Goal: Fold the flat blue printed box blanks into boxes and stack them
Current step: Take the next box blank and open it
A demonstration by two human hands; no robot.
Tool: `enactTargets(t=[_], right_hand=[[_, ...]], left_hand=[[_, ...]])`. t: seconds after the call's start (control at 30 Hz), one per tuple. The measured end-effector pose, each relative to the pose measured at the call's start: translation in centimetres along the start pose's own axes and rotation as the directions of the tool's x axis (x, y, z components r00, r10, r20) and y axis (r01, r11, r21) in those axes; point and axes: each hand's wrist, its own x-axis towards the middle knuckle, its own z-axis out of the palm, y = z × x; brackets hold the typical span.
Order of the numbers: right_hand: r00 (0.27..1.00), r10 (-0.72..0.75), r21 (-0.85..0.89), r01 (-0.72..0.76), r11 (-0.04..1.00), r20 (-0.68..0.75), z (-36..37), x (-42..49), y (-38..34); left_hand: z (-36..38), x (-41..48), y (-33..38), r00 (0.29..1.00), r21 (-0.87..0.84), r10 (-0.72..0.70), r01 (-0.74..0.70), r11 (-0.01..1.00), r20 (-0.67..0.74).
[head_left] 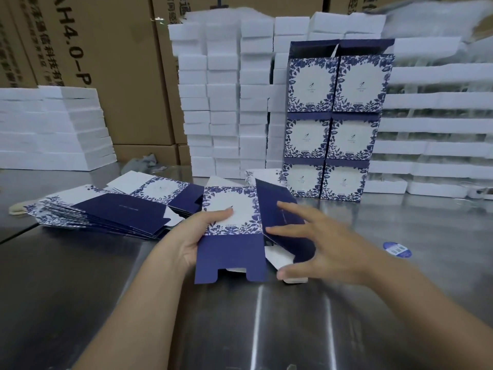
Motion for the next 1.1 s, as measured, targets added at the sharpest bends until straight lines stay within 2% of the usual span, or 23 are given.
enactTargets(t=[0.03,0.1,0.17,0.2,0.23,0.27,0.3,0.37,0.4,0.43,0.53,0.73,0.97,1.1], right_hand=[[0.999,0.020,0.060,-0.018,0.998,-0.032,0.0,0.0,0.1],[0.973,0.078,0.227,-0.027,0.973,-0.219,0.2,0.2,0.2],[0.861,0.238,0.428,-0.027,0.903,-0.449,0.2,0.6,0.1],[0.796,0.355,0.542,-0.040,0.839,-0.490,0.1,0.8,0.0],[0.749,0.477,0.668,-0.061,0.741,-0.460,-0.2,0.9,-0.1],[0.731,0.572,0.787,-0.078,0.612,-0.373,-0.6,0.9,0.0],[0.747,0.618,0.883,-0.088,0.460,-0.247,-1.0,0.7,0.3],[0.846,0.533,0.982,-0.125,0.142,0.031,-1.6,0.3,0.7],[0.881,0.455,0.984,-0.172,0.047,0.132,-1.7,0.2,0.8],[0.901,0.390,0.978,-0.207,0.002,0.190,-1.7,0.0,0.8],[0.932,0.331,0.985,-0.167,0.030,0.148,-1.4,-0.1,1.2],[0.903,0.425,0.980,-0.027,0.195,-0.060,-2.6,0.2,0.7],[0.855,0.497,0.930,-0.050,0.363,-0.148,-3.5,0.1,-0.4],[0.806,0.538,0.843,-0.096,0.529,-0.247,-3.1,0.4,-1.1]], left_hand=[[-0.3,0.0,0.1,1.000,-0.002,0.015,-0.015,1.000,0.007],[-0.5,0.0,0.2,0.997,-0.012,0.064,-0.064,0.998,0.048],[-0.3,0.1,0.1,0.988,-0.001,0.113,-0.114,0.993,0.109],[-0.1,0.1,0.0,0.981,0.001,0.128,-0.129,0.992,0.144],[0.1,0.1,-0.1,0.975,-0.005,0.138,-0.140,0.990,0.175],[0.3,0.1,-0.2,0.968,-0.019,0.151,-0.150,0.988,0.200],[0.5,0.2,-0.3,0.962,-0.040,0.167,-0.162,0.986,0.216],[0.7,0.2,-0.4,0.953,-0.072,0.191,-0.179,0.981,0.237],[0.9,0.2,-0.4,0.951,-0.074,0.193,-0.180,0.981,0.243],[1.0,0.1,-0.4,0.950,-0.063,0.190,-0.179,0.982,0.247],[1.2,-0.2,-0.2,0.954,-0.015,0.162,-0.163,0.986,0.251],[1.8,-0.7,0.6,0.944,0.038,0.170,-0.188,0.981,0.283],[2.9,-1.7,1.0,0.935,0.067,0.229,-0.256,0.964,0.273],[4.4,-2.2,0.7,0.933,0.097,0.257,-0.289,0.952,0.250]])
